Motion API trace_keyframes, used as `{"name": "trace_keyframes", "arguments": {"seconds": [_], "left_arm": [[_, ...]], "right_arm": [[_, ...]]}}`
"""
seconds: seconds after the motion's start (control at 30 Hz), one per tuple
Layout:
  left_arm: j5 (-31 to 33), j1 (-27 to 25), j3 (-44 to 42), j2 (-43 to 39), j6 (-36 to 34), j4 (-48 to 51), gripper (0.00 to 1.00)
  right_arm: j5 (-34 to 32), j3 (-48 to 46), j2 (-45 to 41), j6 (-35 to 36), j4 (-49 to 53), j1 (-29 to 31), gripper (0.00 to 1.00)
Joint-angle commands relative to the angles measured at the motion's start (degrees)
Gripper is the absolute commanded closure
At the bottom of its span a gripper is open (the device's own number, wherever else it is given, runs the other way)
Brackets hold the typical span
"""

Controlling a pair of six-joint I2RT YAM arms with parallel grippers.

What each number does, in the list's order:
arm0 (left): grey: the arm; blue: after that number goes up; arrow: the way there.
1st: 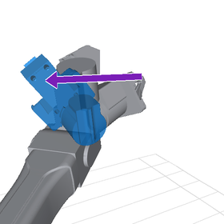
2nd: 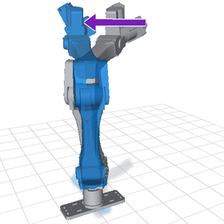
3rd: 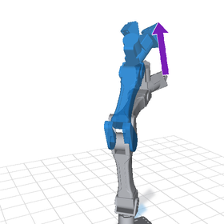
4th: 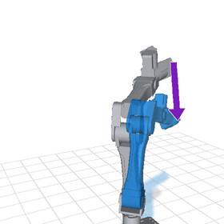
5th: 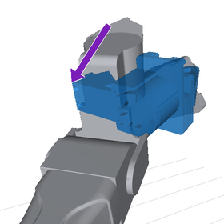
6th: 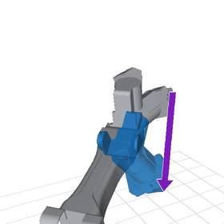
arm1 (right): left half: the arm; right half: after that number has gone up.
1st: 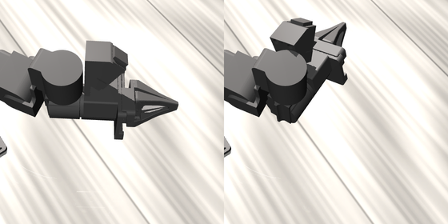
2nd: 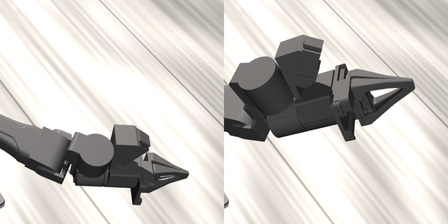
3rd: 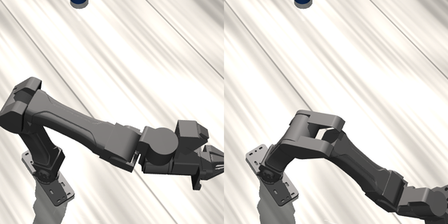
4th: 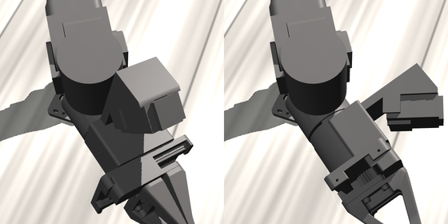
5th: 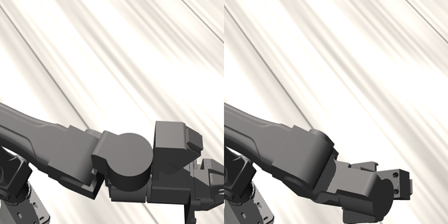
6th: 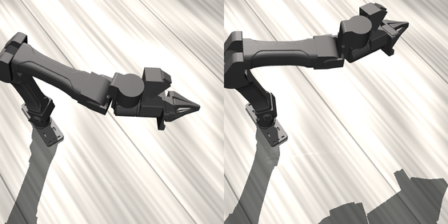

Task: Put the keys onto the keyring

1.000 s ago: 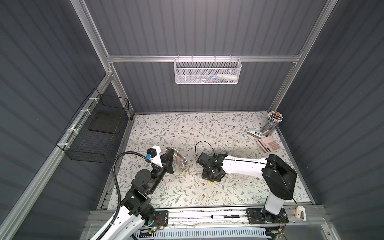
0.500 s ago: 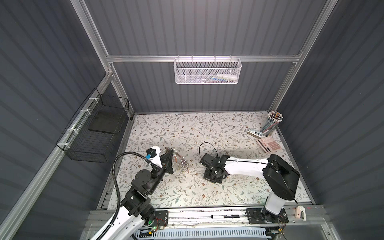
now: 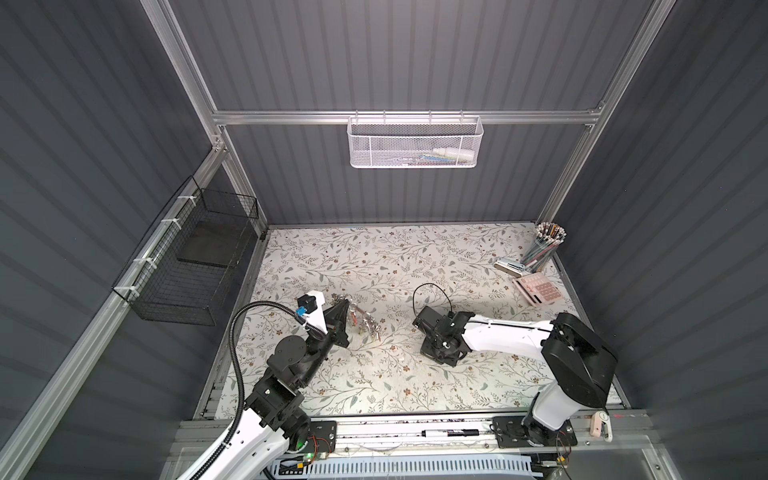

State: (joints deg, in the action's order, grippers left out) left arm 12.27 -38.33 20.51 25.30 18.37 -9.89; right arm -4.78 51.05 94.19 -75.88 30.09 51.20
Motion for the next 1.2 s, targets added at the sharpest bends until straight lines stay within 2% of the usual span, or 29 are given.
{"name": "trace_keyframes", "arguments": {"seconds": [0.0,0.17,0.3,0.4,0.57,0.67,0.9,1.17], "left_arm": [[0.8,-0.2,1.2,-0.6,-0.6,-4.4,1.00],[0.6,-0.3,1.4,-0.5,-0.4,-4.5,1.00],[0.6,-0.3,1.6,-0.9,-0.4,-3.7,1.00],[0.9,-0.3,1.3,-1.5,0.1,-3.6,1.00],[0.9,-0.2,1.2,-2.0,0.3,-2.9,1.00],[1.0,-0.3,1.5,-2.3,0.2,-2.4,1.00],[1.9,-0.3,2.2,-3.2,-0.2,-0.6,1.00],[2.0,-0.3,2.0,-3.0,-0.4,-1.1,1.00]], "right_arm": [[-3.7,-3.9,0.9,-0.2,5.6,-1.5,1.00],[-5.9,-3.4,-0.1,1.0,7.1,-2.1,1.00],[-13.3,2.2,-1.7,2.5,13.9,1.4,0.98],[-16.1,4.0,-3.0,5.2,13.4,3.7,0.88],[-15.2,5.9,-1.1,10.5,9.5,4.6,0.66],[-14.8,7.8,1.3,11.0,8.9,5.0,0.58],[-14.7,11.7,6.9,10.7,9.9,5.3,0.61],[-15.6,12.5,9.6,9.1,12.0,5.2,0.74]]}}
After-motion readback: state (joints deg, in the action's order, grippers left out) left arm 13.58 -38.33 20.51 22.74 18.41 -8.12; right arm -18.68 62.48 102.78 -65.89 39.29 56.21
